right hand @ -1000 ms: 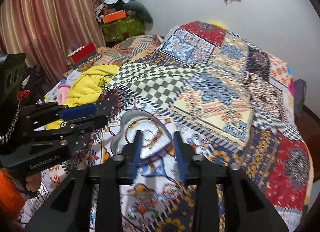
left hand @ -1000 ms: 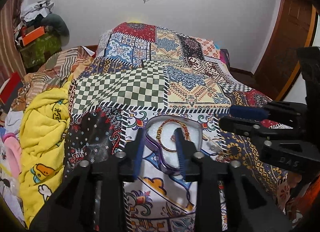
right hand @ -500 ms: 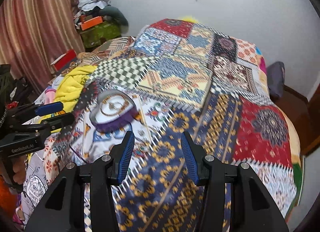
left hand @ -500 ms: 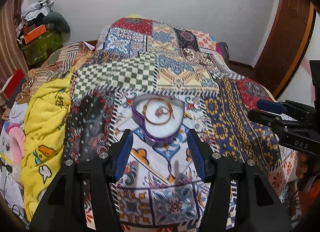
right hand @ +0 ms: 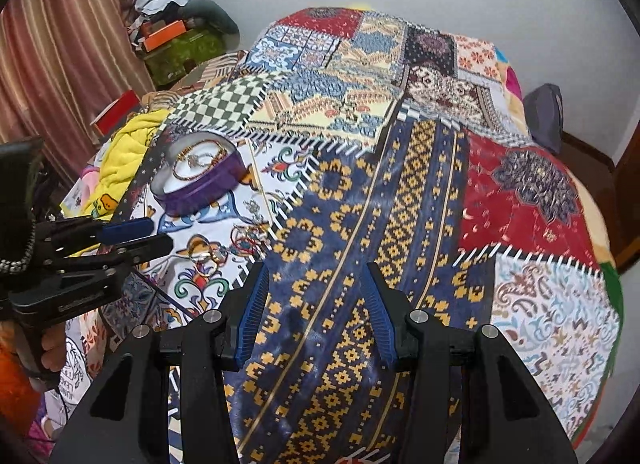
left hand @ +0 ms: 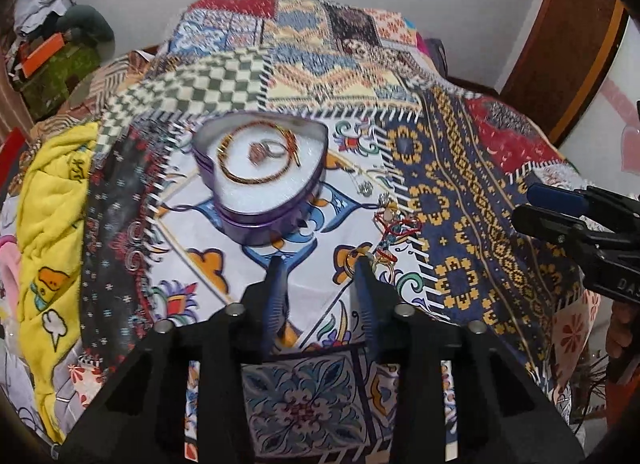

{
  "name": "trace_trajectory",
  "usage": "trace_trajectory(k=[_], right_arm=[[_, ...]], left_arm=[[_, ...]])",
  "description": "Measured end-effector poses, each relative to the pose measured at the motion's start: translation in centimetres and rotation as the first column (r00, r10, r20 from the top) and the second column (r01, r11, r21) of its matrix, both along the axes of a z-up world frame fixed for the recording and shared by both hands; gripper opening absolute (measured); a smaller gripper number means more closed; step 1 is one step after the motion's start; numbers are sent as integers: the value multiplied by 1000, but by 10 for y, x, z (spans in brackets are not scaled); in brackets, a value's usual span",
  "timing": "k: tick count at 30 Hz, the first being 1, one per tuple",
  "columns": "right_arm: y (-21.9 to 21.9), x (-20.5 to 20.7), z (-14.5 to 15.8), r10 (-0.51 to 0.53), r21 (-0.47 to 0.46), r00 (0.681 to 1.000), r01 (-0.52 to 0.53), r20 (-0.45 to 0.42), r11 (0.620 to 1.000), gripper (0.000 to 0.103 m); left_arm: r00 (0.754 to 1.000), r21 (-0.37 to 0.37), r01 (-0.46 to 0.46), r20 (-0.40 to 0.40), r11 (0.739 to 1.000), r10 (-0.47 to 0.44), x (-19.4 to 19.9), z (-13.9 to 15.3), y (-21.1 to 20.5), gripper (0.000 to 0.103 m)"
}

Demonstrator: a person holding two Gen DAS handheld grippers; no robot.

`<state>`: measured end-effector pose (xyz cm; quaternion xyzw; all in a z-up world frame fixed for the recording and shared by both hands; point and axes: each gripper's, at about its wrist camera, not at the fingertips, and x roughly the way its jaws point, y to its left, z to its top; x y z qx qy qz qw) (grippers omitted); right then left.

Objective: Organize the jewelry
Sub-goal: 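Move both tools back to the remaining rings on the cover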

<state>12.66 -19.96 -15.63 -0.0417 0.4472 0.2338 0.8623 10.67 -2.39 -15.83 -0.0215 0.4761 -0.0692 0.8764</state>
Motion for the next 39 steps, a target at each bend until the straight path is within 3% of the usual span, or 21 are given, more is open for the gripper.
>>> trace_trajectory(k=[8, 17, 29, 37, 39], right_arm=[[10, 0, -18, 39, 12, 998, -38, -55, 999, 44], [33, -5, -23, 109, 36, 991, -107, -76, 994, 44], [73, -7, -39, 190, 71, 971, -181, -144, 981, 44], [83, 1, -43, 170, 62, 977, -163, -132, 985, 27], [83, 2, -44, 165, 45, 979, -161, -121, 986, 18]], left_arm=[[999, 19, 50, -23, 999, -49, 12, -16, -13, 26], [998, 91, 60, -4, 994, -60, 15, -23, -16, 3], [1000, 9, 3, 4, 1000, -3, -6, -14, 16, 0], [1000, -10, -6, -3, 1000, 6, -11, -17, 24, 1], [1000, -16, -6, -6, 1000, 6, -12, -16, 25, 1]])
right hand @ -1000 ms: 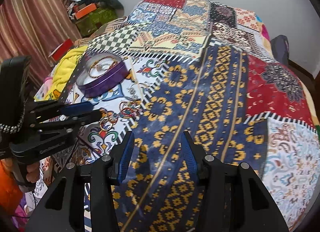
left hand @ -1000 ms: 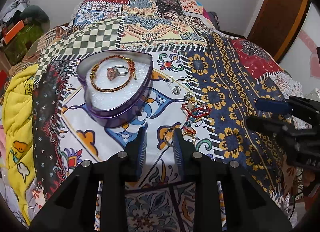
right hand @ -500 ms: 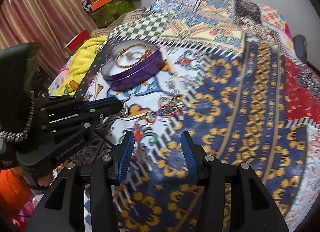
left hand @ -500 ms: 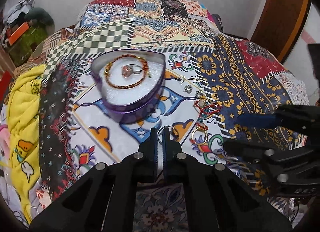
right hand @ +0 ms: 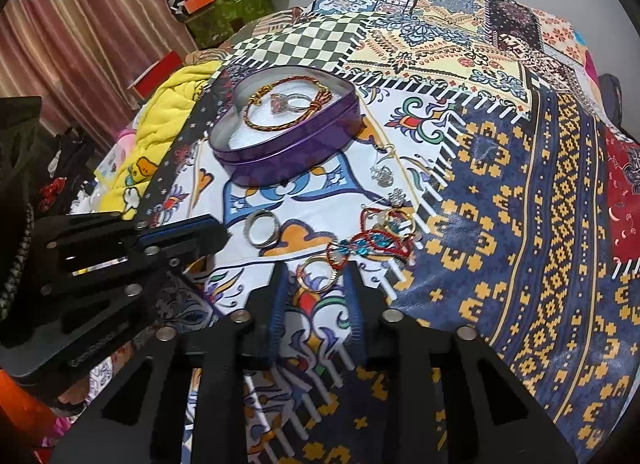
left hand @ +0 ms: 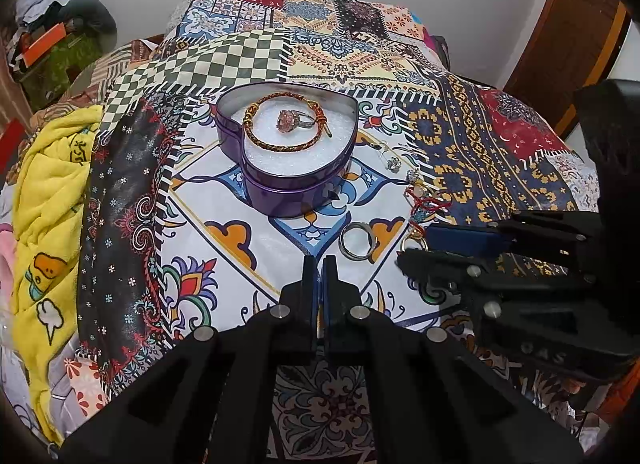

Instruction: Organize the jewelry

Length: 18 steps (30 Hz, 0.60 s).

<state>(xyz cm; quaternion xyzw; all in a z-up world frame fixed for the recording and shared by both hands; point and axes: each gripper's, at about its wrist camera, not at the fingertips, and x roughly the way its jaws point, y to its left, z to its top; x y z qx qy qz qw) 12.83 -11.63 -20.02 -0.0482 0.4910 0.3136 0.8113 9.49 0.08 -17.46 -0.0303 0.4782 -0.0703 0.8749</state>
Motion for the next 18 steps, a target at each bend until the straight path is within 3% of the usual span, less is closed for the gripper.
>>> trace_trajectory(k=[9, 11, 18], right_arm=[[-3, -3, 1, 21, -60, 998, -18, 54, 998, 13], [-8, -3, 3, 11, -68, 998, -7, 54, 998, 7], [-28, -3, 6, -38, -57, 998, 40, 46, 998, 7]], left_arm=[[1000, -49, 0, -22, 999, -1, 4, 3, 0, 6], [1000, -54, 3, -24, 999, -4, 6, 4, -2, 7], [1000, -53, 1, -19, 999, -2, 11, 7, -6, 9]])
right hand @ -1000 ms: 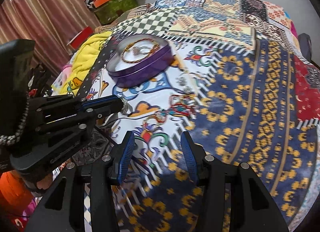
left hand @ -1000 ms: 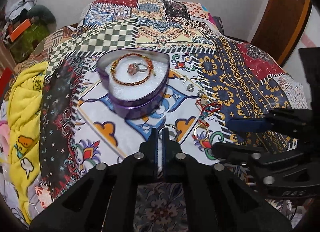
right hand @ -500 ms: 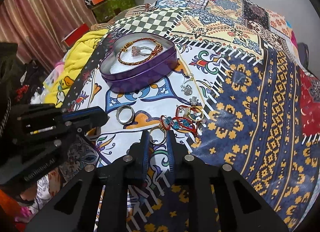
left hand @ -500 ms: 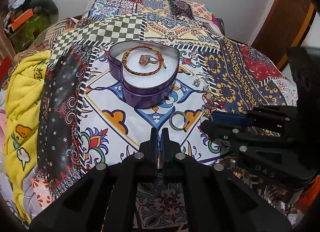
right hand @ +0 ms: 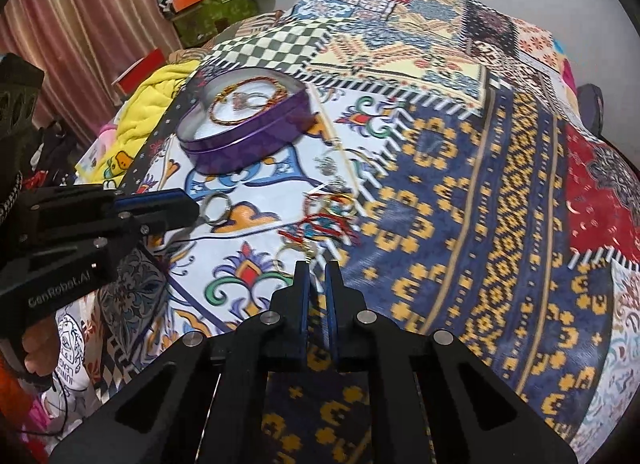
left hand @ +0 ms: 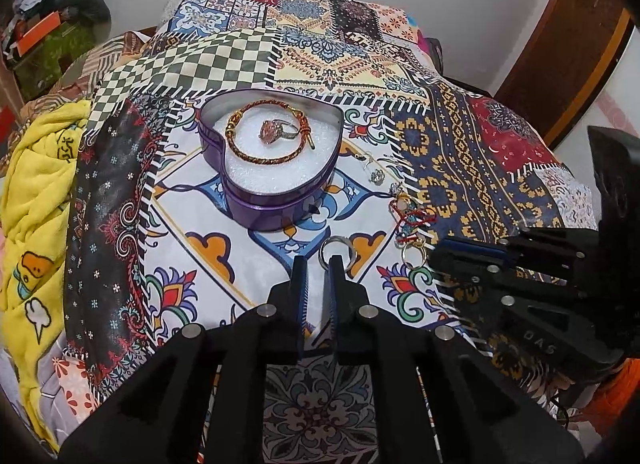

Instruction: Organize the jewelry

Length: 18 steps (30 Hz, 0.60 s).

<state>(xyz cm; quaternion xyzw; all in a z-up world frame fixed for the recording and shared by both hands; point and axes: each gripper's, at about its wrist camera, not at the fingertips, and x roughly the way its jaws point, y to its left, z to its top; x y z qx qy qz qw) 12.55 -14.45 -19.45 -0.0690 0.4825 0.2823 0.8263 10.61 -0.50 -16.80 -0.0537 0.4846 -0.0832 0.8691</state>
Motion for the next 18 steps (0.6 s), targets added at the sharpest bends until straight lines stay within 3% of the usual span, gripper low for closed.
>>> trace_trajectory(k=[4, 7, 9, 10, 12, 16, 18], right_arm=[[-10, 4, 2, -38, -2, 999, 38, -9, 999, 7], [-15, 6, 3, -30, 27, 998, 31, -48, 999, 8], [-15, 2, 5, -18, 17, 999, 19, -40, 1000, 19], [-14, 1, 6, -8, 19, 999, 9, -38, 1000, 23], [-11, -2, 6, 9, 25, 999, -8, -41, 1000, 35], [-1, -4, 2, 33, 7, 999, -33, -37, 999, 36], [1, -4, 1, 39, 1, 999, -39, -32, 999, 36]], left_arm=[[1000, 4, -4, -3, 1000, 4, 3, 0, -1, 16], [1000, 12, 7, 2, 1000, -7, 3, 1, -5, 31], [1000, 35, 15, 15, 999, -15, 2, 2, -9, 46], [999, 56, 22, 26, 998, -24, 0, 3, -12, 47], [999, 78, 35, 30, 996, -37, 0, 2, -16, 48], [999, 99, 29, 29, 995, -32, 7, -6, -17, 46], [999, 132, 21, 43, 991, -27, 10, -9, -18, 38]])
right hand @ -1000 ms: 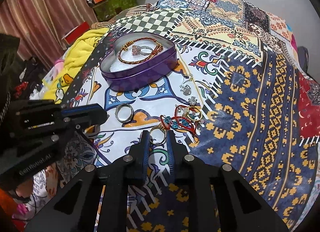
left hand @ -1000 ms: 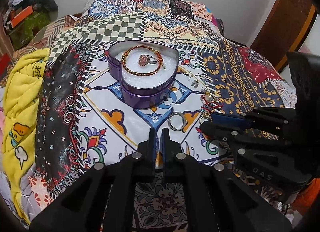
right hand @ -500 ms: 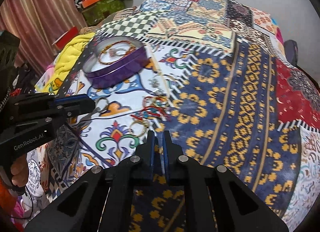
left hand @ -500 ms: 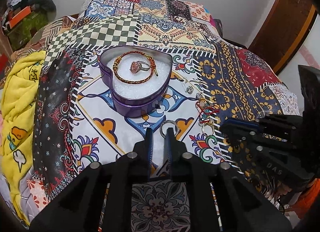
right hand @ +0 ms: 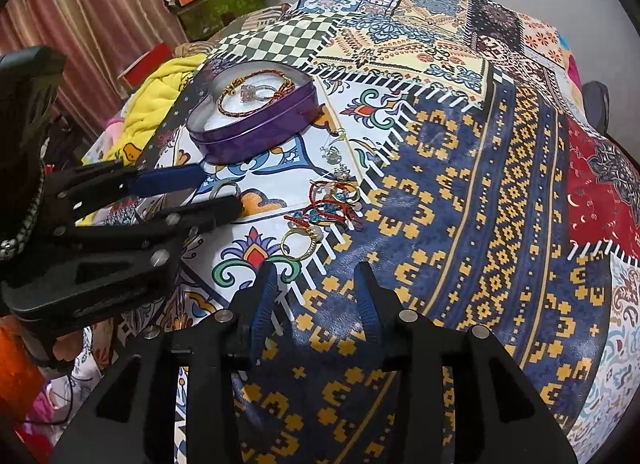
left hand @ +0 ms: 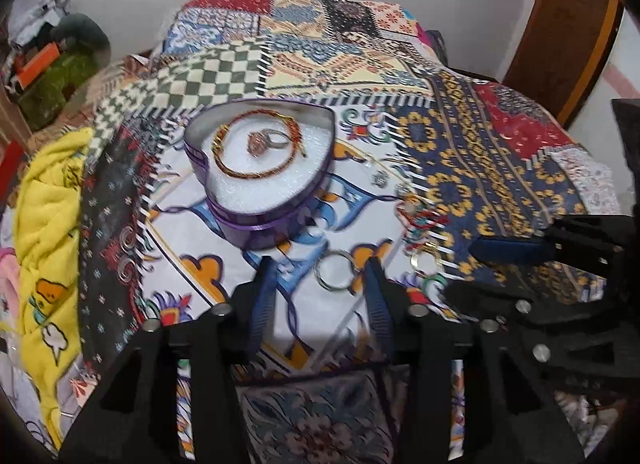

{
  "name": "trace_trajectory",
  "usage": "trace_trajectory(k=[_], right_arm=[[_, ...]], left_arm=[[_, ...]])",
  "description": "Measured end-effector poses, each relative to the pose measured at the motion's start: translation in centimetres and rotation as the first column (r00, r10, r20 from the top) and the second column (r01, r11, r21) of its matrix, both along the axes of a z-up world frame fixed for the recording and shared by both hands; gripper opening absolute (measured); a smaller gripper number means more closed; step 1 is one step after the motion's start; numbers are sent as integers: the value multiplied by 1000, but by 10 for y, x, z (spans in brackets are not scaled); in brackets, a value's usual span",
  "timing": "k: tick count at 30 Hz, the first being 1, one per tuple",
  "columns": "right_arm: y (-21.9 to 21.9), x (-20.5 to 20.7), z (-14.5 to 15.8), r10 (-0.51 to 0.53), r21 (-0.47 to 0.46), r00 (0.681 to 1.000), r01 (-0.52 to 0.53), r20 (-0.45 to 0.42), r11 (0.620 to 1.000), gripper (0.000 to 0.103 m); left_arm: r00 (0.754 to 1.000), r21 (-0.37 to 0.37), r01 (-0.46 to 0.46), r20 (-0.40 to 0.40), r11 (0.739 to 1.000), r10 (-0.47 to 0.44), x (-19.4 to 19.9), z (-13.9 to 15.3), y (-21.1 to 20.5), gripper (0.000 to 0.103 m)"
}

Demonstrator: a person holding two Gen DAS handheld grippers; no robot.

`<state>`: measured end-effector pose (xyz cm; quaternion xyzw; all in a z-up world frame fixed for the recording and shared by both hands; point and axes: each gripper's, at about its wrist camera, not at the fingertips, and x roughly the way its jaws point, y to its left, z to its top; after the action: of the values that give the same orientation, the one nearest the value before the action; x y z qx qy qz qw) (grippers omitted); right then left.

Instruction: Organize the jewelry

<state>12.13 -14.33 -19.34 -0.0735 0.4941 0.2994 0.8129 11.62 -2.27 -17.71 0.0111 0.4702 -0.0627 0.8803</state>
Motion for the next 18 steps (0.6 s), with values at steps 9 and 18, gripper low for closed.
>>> trace_trajectory(k=[9, 18], right_arm=[[14, 1, -4, 37, -8, 999, -37, 26, 999, 36], [25, 3, -5, 38, -35, 997, -36, 70, 999, 23]], left_arm=[[998, 44, 49, 35, 998, -51, 3, -6, -1, 24], [999, -11, 33, 34, 999, -33, 3, -3, 6, 21]])
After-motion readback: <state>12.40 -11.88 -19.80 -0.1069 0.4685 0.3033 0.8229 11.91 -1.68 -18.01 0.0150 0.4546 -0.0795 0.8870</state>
